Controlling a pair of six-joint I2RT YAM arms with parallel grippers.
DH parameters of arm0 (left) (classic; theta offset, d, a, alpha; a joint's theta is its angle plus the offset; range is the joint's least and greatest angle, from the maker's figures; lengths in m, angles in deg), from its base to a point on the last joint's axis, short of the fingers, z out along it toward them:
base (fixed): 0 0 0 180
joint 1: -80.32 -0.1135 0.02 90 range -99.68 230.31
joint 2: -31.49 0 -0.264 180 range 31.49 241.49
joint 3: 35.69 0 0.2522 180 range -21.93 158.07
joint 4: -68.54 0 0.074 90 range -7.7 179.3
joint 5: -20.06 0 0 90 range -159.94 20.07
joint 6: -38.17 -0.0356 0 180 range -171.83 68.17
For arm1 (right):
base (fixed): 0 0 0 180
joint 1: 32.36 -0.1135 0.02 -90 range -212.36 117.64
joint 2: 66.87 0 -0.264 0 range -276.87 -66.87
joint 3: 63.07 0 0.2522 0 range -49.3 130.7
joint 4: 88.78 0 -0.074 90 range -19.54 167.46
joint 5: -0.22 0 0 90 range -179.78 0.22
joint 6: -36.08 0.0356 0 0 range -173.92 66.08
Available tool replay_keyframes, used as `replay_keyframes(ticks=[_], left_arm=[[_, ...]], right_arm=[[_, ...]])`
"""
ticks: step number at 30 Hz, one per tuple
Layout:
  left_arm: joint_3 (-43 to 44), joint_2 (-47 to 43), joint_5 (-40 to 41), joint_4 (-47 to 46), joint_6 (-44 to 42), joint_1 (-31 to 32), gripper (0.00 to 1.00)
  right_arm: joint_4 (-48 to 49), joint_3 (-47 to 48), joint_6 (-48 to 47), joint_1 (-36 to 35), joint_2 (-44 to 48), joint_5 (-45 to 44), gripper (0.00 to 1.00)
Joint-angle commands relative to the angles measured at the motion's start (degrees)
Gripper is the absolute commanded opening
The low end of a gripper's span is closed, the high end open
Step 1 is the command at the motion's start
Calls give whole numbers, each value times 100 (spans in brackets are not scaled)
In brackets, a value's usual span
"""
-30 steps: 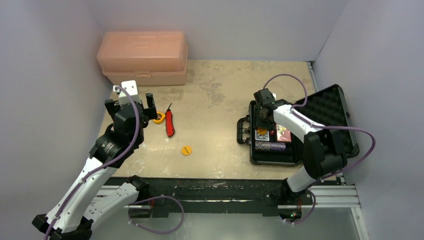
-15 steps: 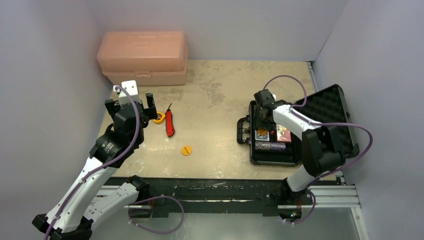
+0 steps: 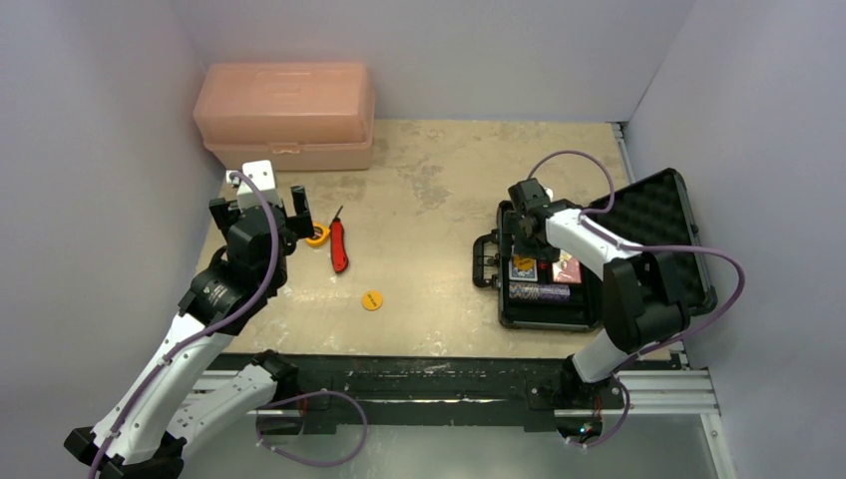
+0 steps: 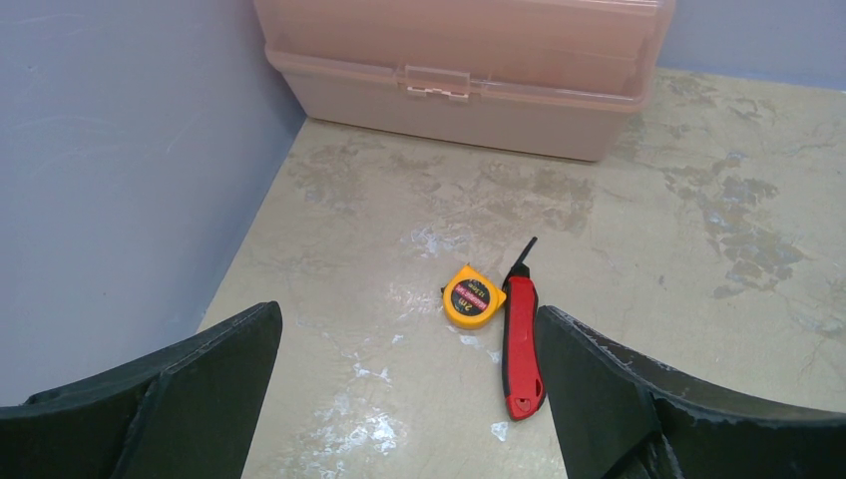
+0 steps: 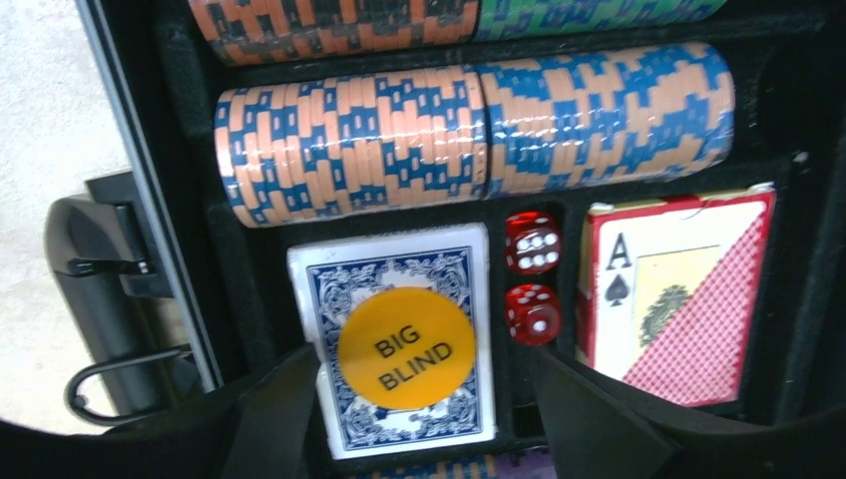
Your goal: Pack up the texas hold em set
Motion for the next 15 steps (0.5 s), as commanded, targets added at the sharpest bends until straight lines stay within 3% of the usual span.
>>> replay_keyframes(ticks=[1, 5, 15], left_arm=[[-4, 6, -59, -159, -85, -24, 98], [4, 24, -69, -146, -81, -24, 98], [57, 128, -147, -31, -33, -24, 99]], right_arm=[[-232, 124, 90, 4, 193, -122, 87], [-429, 301, 129, 5, 361, -167, 98], [-700, 698, 226, 7, 972, -445, 99]])
